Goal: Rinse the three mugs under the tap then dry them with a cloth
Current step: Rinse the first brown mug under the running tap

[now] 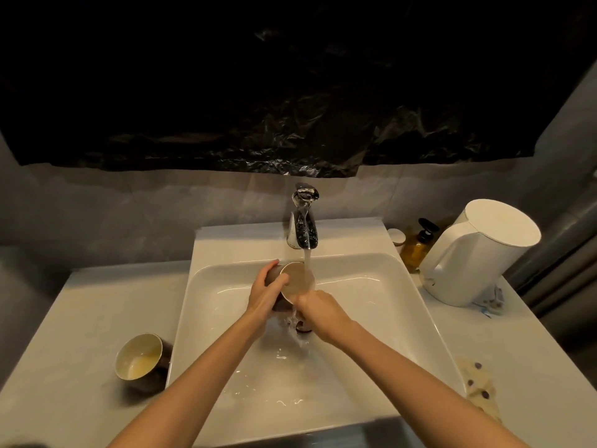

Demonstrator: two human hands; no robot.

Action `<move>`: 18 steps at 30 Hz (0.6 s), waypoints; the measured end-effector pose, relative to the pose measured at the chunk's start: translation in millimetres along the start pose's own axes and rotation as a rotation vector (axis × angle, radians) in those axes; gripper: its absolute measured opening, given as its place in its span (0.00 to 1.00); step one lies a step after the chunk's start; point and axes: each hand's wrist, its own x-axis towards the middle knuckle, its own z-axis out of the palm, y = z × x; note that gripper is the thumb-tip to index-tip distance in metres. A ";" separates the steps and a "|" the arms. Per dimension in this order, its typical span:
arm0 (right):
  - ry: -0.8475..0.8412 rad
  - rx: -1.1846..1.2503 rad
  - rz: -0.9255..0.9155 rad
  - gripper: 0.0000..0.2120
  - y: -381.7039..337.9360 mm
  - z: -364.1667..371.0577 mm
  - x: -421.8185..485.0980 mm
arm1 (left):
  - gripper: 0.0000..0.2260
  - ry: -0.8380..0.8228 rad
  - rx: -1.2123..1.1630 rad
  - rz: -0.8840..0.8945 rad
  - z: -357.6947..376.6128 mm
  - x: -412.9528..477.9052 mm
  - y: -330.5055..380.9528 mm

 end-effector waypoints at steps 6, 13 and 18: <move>0.183 -0.167 -0.083 0.09 22.8 1.3 -6.5 | 0.18 -0.031 0.136 0.002 -4.8 5.4 6.1; 0.126 0.278 -0.011 0.10 19.3 14.7 -11.8 | 0.23 -0.179 0.101 -0.117 -12.0 -3.1 2.5; 0.147 1.071 0.214 0.11 8.2 20.5 -12.6 | 0.19 -0.161 0.086 -0.074 -15.7 0.7 -9.8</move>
